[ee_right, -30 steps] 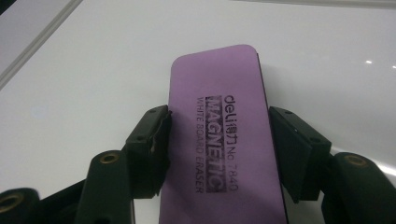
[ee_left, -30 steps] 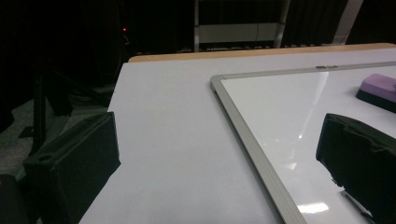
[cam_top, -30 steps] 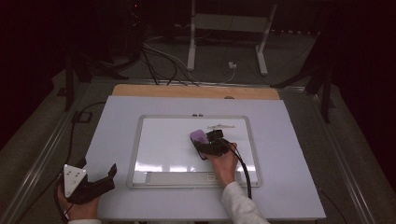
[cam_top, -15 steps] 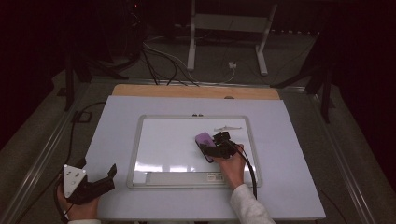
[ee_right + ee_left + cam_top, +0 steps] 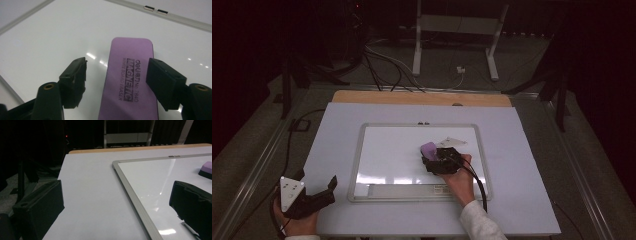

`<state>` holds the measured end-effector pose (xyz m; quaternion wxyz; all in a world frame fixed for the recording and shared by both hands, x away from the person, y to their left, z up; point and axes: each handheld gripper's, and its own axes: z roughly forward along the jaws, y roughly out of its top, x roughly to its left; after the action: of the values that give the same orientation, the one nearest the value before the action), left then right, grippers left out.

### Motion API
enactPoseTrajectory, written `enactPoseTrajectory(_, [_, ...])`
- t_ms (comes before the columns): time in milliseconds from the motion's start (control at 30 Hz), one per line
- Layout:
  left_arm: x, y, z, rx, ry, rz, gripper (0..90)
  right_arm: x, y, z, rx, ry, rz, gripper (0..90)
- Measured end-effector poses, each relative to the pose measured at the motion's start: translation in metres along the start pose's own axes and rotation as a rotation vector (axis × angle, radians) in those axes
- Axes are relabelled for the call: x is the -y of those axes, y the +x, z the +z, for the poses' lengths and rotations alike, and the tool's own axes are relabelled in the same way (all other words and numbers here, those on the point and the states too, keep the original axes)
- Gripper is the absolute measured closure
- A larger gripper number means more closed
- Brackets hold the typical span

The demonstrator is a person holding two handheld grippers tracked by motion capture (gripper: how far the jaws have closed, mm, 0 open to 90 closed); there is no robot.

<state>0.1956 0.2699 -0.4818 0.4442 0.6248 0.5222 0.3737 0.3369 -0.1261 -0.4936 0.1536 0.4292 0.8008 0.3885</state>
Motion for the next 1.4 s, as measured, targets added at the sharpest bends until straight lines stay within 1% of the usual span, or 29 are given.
enactPoseTrajectory(67, [0.000, 0.000, 0.000, 0.001, 0.002, 0.001, 0.2, 0.000, 0.000, 0.001, 0.010, 0.004, -0.005, 34.5])
enactPoseTrajectory(133, [0.000, 0.000, 0.000, 0.000, -0.001, -0.002, 0.2, -0.001, -0.001, 0.001, 0.009, 0.009, 0.002, 35.3])
enactPoseTrajectory(167, [0.000, 0.000, 0.000, 0.000, 0.000, -0.002, 0.2, -0.001, -0.002, 0.001, 0.016, 0.011, 0.000, 35.3])
enactPoseTrajectory(267, [0.000, 0.000, 0.000, -0.001, -0.001, -0.001, 0.2, -0.001, -0.004, 0.002, 0.064, 0.019, -0.013, 32.7])
enactPoseTrajectory(300, [0.000, 0.000, 0.000, -0.001, -0.001, -0.001, 0.2, -0.001, -0.006, 0.003, 0.080, 0.027, -0.012, 32.2])
enactPoseTrajectory(333, [0.000, 0.000, 0.000, -0.001, -0.001, 0.001, 0.2, -0.001, -0.009, 0.003, 0.084, 0.032, -0.003, 32.3])
enactPoseTrajectory(400, [0.000, 0.000, 0.000, 0.000, 0.002, 0.000, 0.2, 0.000, -0.013, 0.003, 0.078, 0.042, 0.017, 35.8])
enactPoseTrajectory(533, [0.000, 0.000, 0.000, -0.001, 0.002, 0.000, 0.2, 0.001, -0.014, 0.004, 0.109, 0.050, 0.011, 47.6])
enactPoseTrajectory(633, [0.000, 0.000, 0.000, -0.002, 0.002, -0.002, 0.2, 0.000, -0.012, 0.003, 0.132, 0.039, -0.002, 60.1])
enactPoseTrajectory(667, [0.000, 0.000, 0.000, -0.001, 0.002, -0.002, 0.2, -0.001, -0.012, 0.002, 0.133, 0.037, -0.003, 62.5])
enactPoseTrajectory(700, [0.000, 0.000, 0.000, -0.002, 0.002, -0.001, 0.2, -0.001, -0.011, 0.002, 0.132, 0.037, -0.004, 63.0])
enactPoseTrajectory(733, [0.000, 0.000, 0.000, -0.002, 0.000, -0.003, 0.2, -0.001, -0.010, 0.001, 0.142, 0.033, -0.013, 63.3])
enactPoseTrajectory(833, [0.000, 0.001, 0.000, -0.003, 0.000, -0.003, 0.2, -0.003, -0.008, -0.002, 0.143, 0.010, -0.011, 63.7])
enactPoseTrajectory(1000, [0.000, 0.000, 0.000, 0.000, 0.002, 0.000, 0.2, -0.006, -0.010, -0.009, 0.121, -0.024, 0.029, 63.7])
enactPoseTrajectory(1167, [0.000, 0.000, 0.000, -0.001, 0.003, -0.002, 0.2, -0.006, -0.014, -0.014, 0.116, -0.044, 0.082, 63.5])
enactPoseTrajectory(1333, [0.000, 0.000, 0.000, -0.002, 0.002, -0.001, 0.2, -0.007, -0.014, -0.021, 0.139, -0.070, 0.119, 63.3])
enactPoseTrajectory(1400, [0.000, 0.000, 0.000, -0.002, 0.002, -0.001, 0.2, -0.008, -0.014, -0.023, 0.153, -0.075, 0.125, 63.2])
